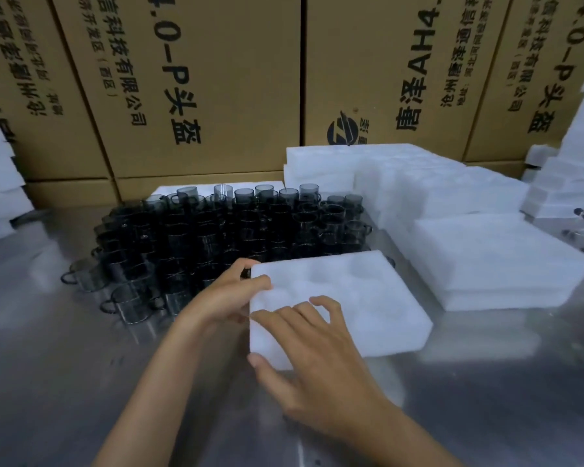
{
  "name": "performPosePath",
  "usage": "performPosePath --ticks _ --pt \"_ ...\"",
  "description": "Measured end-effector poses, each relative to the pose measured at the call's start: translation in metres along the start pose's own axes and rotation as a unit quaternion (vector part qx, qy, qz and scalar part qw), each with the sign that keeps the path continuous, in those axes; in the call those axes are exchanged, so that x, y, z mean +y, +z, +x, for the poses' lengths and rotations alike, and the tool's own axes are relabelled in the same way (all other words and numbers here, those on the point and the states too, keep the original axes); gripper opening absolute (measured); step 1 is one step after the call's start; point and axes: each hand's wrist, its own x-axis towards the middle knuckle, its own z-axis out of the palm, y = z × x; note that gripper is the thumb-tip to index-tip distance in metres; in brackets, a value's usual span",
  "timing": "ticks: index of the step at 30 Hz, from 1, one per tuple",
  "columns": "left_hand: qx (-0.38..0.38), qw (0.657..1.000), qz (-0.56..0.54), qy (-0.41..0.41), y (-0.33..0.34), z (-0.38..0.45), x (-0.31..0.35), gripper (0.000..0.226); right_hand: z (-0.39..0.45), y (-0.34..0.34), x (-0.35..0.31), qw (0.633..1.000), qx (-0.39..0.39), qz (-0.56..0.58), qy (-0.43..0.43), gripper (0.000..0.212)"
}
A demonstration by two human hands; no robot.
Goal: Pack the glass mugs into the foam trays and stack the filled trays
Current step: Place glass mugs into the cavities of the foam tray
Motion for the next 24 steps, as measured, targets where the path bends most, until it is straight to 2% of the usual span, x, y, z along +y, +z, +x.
performPosePath --ticks 4,7,11,14,19,24 --pt "-0.038 0.999 0.015 0.009 -0.008 0.000 -0.013 0.024 0.002 -0.010 0.014 0.995 0.087 0.029 0.043 0.026" --pt "-0.038 0.998 0.052 0.018 -0.008 0.003 -0.019 0.018 0.001 -0.016 0.036 0.990 0.104 0.006 0.090 0.023" --pt "0.054 0.992 0.105 0.043 -0.002 0.014 -0.023 0.010 0.003 -0.016 0.084 0.975 0.005 -0.002 0.224 0.023" --pt "0.133 0.972 0.183 0.059 0.004 0.020 -0.023 0.011 0.011 -0.007 0.112 0.957 -0.060 0.024 0.282 0.031" --pt "0.208 0.941 0.256 0.072 0.009 0.029 -0.022 0.012 0.031 0.003 0.127 0.949 -0.085 0.068 0.294 0.028" --pt "0.234 0.930 0.273 0.071 0.015 0.034 -0.021 0.015 0.061 0.004 0.131 0.945 -0.058 0.066 0.314 0.017"
